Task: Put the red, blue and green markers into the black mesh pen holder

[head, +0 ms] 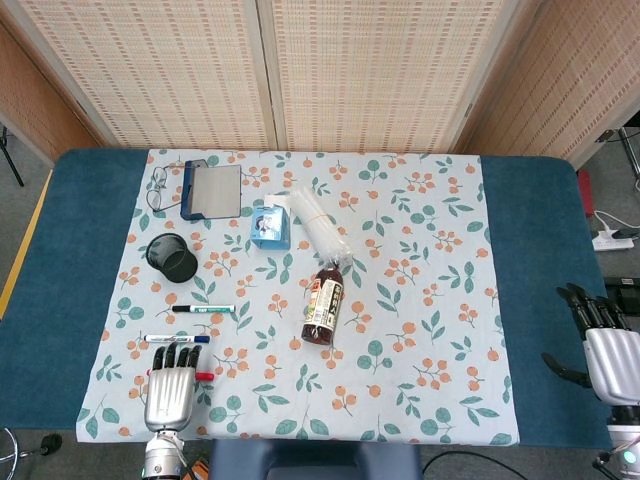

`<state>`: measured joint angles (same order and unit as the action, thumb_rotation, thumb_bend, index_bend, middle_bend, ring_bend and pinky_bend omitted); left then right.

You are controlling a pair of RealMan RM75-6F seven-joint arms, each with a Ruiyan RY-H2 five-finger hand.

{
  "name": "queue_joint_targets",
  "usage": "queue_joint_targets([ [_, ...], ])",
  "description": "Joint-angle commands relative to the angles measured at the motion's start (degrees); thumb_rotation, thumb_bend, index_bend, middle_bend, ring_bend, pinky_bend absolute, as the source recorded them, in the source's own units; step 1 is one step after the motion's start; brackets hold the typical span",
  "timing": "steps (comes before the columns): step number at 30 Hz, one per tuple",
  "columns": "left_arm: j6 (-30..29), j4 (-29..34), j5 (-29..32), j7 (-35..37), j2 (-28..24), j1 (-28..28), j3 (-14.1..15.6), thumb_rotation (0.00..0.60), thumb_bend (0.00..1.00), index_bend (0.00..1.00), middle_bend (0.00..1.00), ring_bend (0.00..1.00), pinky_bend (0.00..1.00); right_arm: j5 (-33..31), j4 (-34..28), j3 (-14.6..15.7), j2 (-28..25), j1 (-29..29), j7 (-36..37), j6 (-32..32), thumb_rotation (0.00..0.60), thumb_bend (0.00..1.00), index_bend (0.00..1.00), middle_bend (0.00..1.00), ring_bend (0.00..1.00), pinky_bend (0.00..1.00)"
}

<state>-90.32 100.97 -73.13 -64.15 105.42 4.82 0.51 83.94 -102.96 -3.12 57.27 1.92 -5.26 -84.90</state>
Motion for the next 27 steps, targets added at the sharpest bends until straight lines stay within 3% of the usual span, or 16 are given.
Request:
queue_joint_targets([
  [1, -0.26, -1.37, 0.49, 1.25, 1.1, -0.38, -0.18, 0.6, 0.24, 0.23, 0.27, 0.13, 0.15, 0.02, 0.01, 0.0, 0.0, 0.04, -0.01, 0.07, 0.6, 0.1, 0.14, 0.08, 0.17, 0.14],
  [17, 0.05, -9.51, 0.54, 2.67, 8.45, -0.89, 0.99, 0.6, 0.24, 0.31, 0.38, 0.17, 0.16, -0.11, 0.17, -0.1, -0.29, -0.07, 0.84, -0.07, 0.6, 0.1, 0.14, 0.08, 0.17, 0.14],
  [27, 1.46, -12.7, 0.92, 3.92, 9.87, 0.12, -0.88, 0.6, 0.24, 0.32, 0.39, 0.18, 0.17, -0.12, 0.17, -0.09, -0.51, -0.14, 1.05, -0.09, 0.6, 0.1, 0.14, 0.08, 0.18, 0.14],
])
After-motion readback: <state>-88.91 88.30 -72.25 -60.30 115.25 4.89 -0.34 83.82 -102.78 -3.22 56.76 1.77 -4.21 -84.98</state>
